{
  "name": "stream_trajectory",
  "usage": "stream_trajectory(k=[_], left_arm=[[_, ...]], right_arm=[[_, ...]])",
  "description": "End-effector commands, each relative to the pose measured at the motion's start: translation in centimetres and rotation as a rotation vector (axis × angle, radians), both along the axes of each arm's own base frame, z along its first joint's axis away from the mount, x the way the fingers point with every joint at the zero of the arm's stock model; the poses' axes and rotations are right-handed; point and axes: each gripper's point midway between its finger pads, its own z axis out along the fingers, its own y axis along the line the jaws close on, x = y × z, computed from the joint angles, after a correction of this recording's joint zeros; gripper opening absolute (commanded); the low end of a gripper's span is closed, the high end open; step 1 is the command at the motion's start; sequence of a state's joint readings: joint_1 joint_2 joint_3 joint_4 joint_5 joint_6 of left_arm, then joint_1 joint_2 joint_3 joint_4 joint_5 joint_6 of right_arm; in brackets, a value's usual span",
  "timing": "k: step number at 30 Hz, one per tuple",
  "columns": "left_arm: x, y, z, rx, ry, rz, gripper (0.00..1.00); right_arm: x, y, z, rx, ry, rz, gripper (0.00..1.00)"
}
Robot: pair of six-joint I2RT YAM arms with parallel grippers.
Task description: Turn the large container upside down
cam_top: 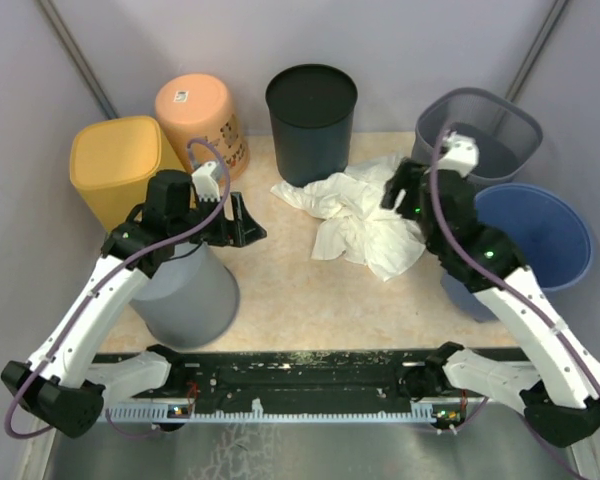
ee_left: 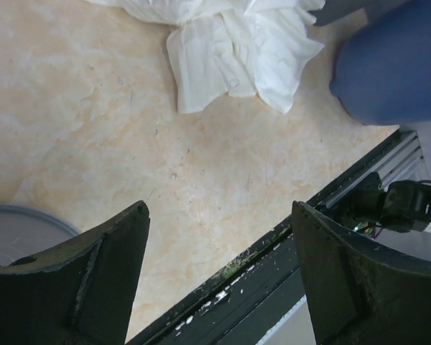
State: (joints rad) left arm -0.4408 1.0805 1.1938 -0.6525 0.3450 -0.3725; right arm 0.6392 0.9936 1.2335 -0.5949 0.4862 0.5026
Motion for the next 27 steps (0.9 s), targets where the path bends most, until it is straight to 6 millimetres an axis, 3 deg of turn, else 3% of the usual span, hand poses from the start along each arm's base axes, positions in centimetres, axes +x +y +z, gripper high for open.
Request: stream_trajectory(k=[1,6,11,15,18,22,25,27], left_arm=[[-0.4,1.3,-3.8,0.132,0.063,0.024,0.85],[-0.5,4.5,-5.6,0.289,0.081,0.112,0.87],[-0.7,6.6,-5.8,0.372,0.089,0.182,0.87],[-0.8,6.1,-4.6,0.339,0.064,0.166,0.87],[-0.8,4.1,-0.8,0.227,-0.023,0.090,0.88],[-2.3,0.1,7.7,-0.035,-0.253,-0.109,0.89],[-3.7,-1.4,12.2,-0.169,-0.375,-0.201,0.89],[-4.0,-2.1,13.4,-0.214,-0.397,-0.238,0.90]], right_arm=[[-2.2,-11.1,1.9,-0.337,0.076,-0.365,0.70],[-3.5,-15.4,0.5,-0.393,0.201,-0.526,0.72],[-4.2,-16.8,-1.1,-0.403,0.250,-0.566,0.73],[-4.1,-17.2,-3.2,-0.384,0.305,-0.539,0.73],[-4.1,-16.9,-4.8,-0.368,0.340,-0.511,0.70],[-3.9,-15.4,-6.4,-0.324,0.365,-0.424,0.61],[-4.4,-15.0,-6.0,-0.292,0.354,-0.402,0.44],[-4.9,-15.1,-4.6,-0.271,0.314,-0.399,0.22]])
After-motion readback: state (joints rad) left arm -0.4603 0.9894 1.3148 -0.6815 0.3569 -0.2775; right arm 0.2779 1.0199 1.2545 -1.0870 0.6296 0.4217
